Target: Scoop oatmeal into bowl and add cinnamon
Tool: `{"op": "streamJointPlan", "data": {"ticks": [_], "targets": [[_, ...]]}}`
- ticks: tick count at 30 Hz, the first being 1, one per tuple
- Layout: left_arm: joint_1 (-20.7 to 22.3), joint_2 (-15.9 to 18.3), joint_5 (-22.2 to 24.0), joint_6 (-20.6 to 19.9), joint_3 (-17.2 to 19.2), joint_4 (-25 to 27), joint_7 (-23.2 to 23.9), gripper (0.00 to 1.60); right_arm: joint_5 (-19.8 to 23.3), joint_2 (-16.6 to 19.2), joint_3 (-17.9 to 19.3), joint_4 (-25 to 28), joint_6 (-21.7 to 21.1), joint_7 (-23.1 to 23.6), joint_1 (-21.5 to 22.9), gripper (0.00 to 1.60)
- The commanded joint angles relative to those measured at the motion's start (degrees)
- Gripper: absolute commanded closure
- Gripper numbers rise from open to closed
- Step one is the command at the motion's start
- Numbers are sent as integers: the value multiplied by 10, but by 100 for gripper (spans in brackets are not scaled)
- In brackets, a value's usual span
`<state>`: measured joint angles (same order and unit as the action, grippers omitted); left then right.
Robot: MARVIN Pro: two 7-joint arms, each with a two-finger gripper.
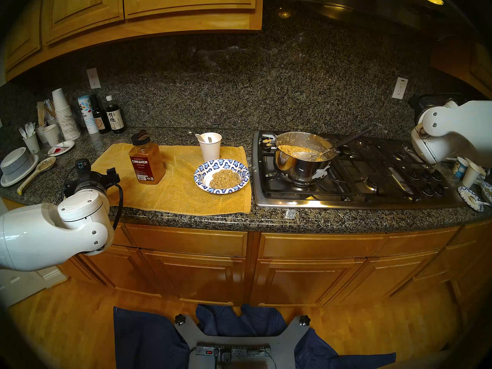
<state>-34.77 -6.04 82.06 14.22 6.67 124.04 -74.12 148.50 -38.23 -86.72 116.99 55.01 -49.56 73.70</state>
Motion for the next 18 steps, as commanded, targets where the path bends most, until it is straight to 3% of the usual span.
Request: {"op": "streamJointPlan", "data": {"ticks": [1,18], "targets": [[4,2,-49,27,5,35,34,0,-10,-5,8,-5,0,-11,20,0],[-13,1,-108,61,-15,23,84,0,-8,-5,7,-5,0,-8,20,0]]}}
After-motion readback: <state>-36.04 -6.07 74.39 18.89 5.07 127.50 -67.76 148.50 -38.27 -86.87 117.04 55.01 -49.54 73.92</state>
